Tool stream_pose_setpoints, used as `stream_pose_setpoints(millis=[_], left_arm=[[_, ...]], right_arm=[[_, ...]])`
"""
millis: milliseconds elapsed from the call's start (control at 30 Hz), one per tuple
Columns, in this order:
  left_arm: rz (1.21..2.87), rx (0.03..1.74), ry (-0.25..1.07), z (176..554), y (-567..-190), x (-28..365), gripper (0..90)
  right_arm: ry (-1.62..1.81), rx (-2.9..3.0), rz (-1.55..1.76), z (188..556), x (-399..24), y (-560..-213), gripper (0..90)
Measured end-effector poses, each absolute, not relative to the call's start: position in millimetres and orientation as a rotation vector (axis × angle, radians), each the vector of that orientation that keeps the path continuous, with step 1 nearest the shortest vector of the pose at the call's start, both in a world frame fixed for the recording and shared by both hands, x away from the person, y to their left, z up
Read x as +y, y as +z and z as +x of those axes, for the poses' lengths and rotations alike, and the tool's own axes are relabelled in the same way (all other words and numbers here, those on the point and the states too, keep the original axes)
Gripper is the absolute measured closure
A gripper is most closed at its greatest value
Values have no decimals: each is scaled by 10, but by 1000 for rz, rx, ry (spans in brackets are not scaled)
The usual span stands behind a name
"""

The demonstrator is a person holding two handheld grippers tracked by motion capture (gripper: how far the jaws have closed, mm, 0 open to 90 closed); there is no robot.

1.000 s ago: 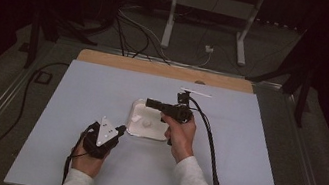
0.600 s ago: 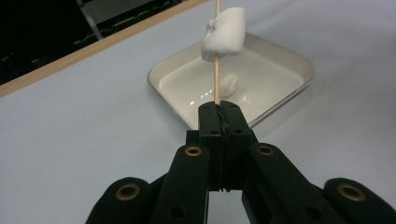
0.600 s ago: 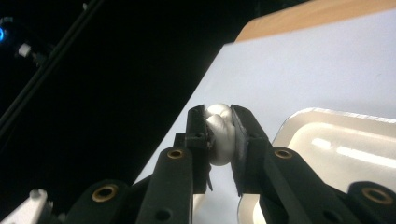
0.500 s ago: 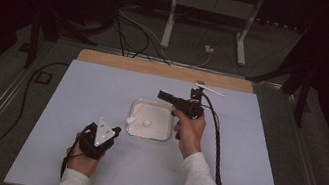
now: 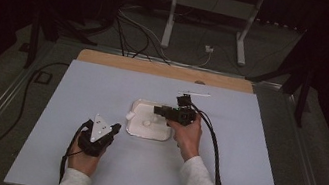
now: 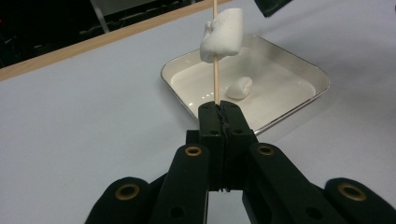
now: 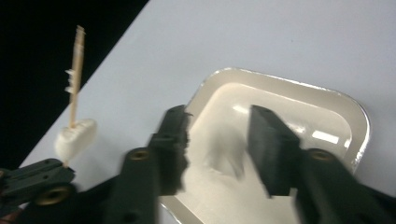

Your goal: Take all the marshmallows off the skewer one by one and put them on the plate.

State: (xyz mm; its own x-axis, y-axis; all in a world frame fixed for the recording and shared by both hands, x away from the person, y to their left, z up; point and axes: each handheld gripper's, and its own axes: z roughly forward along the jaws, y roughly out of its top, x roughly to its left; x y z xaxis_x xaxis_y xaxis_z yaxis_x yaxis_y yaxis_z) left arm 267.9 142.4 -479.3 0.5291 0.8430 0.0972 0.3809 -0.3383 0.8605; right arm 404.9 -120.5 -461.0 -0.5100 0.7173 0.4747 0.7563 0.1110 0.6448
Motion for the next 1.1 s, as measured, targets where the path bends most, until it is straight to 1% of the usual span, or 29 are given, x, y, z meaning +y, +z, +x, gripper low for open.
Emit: stream_pose_setpoints(millis=[33, 67, 100, 200, 233, 267, 333, 533, 667, 833, 1067, 1100], left_arm=[[1931, 1000, 698, 2679, -4791, 1422, 900], [1931, 999, 698, 2680, -4788, 1420, 900], [1929, 999, 695, 2681, -4788, 1415, 900], [1927, 1002, 692, 2685, -4790, 1405, 900], [1925, 1004, 690, 2686, -4790, 1403, 900], [1924, 1004, 689, 2687, -4791, 1399, 900], [1925, 1006, 689, 2690, -4791, 1395, 900], [1914, 1010, 686, 2695, -4786, 1386, 900], [1904, 1012, 680, 2693, -4779, 1382, 900], [1895, 1007, 681, 2687, -4761, 1370, 900], [1884, 999, 673, 2678, -4736, 1335, 900], [1883, 998, 673, 2677, -4733, 1329, 900]], right_arm=[[-1381, -2315, -1530, 4048, -1203, -4617, 494], [-1390, -2314, -1517, 4040, -1202, -4615, 444], [-1390, -2314, -1517, 4040, -1202, -4615, 444], [-1423, -2296, -1491, 4017, -1212, -4588, 384], [-1444, -2280, -1474, 3998, -1218, -4566, 347], [-1444, -2280, -1474, 3998, -1218, -4566, 347], [-1471, -2243, -1441, 3968, -1220, -4537, 302], [-1522, -2191, -1389, 3928, -1214, -4504, 249], [-1544, -2161, -1340, 3893, -1189, -4493, 195], [-1562, -2114, -1307, 3840, -1111, -4510, 159], [-1559, -2094, -1284, 3789, -1000, -4550, 161], [-1558, -2079, -1283, 3775, -963, -4561, 173]])
